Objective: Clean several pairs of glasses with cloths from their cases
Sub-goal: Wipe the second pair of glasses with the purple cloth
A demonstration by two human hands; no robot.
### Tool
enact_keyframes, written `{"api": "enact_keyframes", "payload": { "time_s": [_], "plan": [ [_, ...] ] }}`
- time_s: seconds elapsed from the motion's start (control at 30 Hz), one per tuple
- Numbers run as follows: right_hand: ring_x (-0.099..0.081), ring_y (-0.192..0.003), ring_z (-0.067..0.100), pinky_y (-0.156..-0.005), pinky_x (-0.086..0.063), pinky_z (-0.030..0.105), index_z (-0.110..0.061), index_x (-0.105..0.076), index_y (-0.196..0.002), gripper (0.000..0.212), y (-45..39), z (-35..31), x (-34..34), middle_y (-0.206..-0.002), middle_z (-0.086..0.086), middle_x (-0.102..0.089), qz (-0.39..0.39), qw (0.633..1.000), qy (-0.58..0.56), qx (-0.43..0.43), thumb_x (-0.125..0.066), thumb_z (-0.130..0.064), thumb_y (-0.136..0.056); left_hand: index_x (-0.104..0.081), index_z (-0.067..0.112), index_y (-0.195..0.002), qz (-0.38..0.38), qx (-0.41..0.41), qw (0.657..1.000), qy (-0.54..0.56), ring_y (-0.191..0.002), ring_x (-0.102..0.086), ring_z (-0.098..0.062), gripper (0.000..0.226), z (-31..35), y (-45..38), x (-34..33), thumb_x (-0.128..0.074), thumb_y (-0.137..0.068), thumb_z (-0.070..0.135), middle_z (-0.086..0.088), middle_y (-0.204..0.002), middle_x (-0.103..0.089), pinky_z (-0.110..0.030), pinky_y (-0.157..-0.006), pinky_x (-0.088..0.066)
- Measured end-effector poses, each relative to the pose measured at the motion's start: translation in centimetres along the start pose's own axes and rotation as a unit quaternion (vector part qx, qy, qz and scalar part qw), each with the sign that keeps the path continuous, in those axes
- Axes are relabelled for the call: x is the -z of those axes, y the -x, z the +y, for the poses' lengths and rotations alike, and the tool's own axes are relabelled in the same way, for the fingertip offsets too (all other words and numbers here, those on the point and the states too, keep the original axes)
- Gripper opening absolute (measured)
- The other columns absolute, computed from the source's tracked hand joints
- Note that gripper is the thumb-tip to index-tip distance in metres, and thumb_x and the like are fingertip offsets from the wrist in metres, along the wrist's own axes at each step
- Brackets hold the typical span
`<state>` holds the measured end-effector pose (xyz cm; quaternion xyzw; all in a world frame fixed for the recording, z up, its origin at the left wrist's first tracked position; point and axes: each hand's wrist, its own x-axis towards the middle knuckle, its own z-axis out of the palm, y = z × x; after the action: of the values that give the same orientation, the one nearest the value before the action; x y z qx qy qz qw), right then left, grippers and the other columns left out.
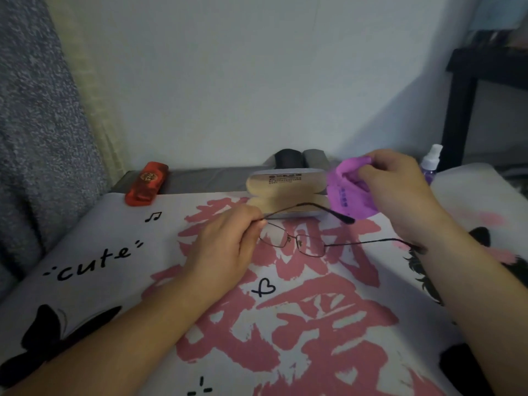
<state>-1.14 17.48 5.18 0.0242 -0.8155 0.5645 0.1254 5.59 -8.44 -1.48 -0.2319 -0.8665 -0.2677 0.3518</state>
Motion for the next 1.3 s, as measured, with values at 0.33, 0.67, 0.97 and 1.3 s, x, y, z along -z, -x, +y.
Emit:
{"api": "enact_keyframes", "payload": {
  "time_s": [0.33,0.67,0.97,1.3],
  "plan": [
    [-0.062,-0.077,0.024,-0.071,-0.044,0.037,-0.016,-0.075,-0.09,0.017,-0.8,0.3,1.0,-0.094,0.019,-0.073,-0.001,1.0,-0.016,-0.011,-0.06,-0.009,-0.091,-0.067,0.018,-0.106,-0.151,-0.089,0.984,-0.019,-0.09,-0.061,-0.008,0.013,-1.3,0.2,1.2,-0.06,-0.096,0.014,0.005,-0.098,-0.069,-0.022,-0.083,-0.05],
    [-0.067,-0.079,0.019,-0.074,-0.05,0.035,-0.019,-0.074,-0.091,0.018,-0.7,0.2,0.7,-0.091,0.009,-0.076,-0.029,0.998,-0.048,0.016,-0.061,-0.009,-0.095,-0.057,0.017,-0.077,-0.131,-0.03,0.991,0.016,-0.06,-0.051,-0.014,0.011,-1.4,-0.2,2.8,-0.048,-0.079,0.013,0.007,-0.065,-0.054,-0.026,-0.056,-0.041],
    [-0.07,-0.08,0.017,-0.071,-0.055,0.03,-0.015,-0.069,-0.103,0.015,-0.2,-5.8,-1.6,-0.089,0.003,-0.076,-0.176,0.972,-0.146,0.061,-0.058,-0.005,-0.1,-0.064,0.019,-0.092,0.042,0.276,0.927,0.25,-0.077,-0.067,-0.028,0.014,1.3,-7.4,5.6,-0.056,-0.099,0.009,-0.004,-0.085,-0.071,-0.05,-0.078,-0.056],
    [-0.067,-0.096,0.027,-0.083,-0.054,0.036,-0.002,-0.067,-0.106,0.019,-4.0,-9.8,-1.5,-0.098,0.015,-0.072,-0.275,0.934,-0.22,0.063,-0.056,-0.016,-0.1,-0.07,0.016,-0.087,-0.078,0.309,0.847,0.427,-0.078,-0.068,-0.016,0.014,1.9,-15.1,6.5,-0.063,-0.097,0.021,-0.006,-0.086,-0.072,-0.036,-0.079,-0.051]
  ]
}}
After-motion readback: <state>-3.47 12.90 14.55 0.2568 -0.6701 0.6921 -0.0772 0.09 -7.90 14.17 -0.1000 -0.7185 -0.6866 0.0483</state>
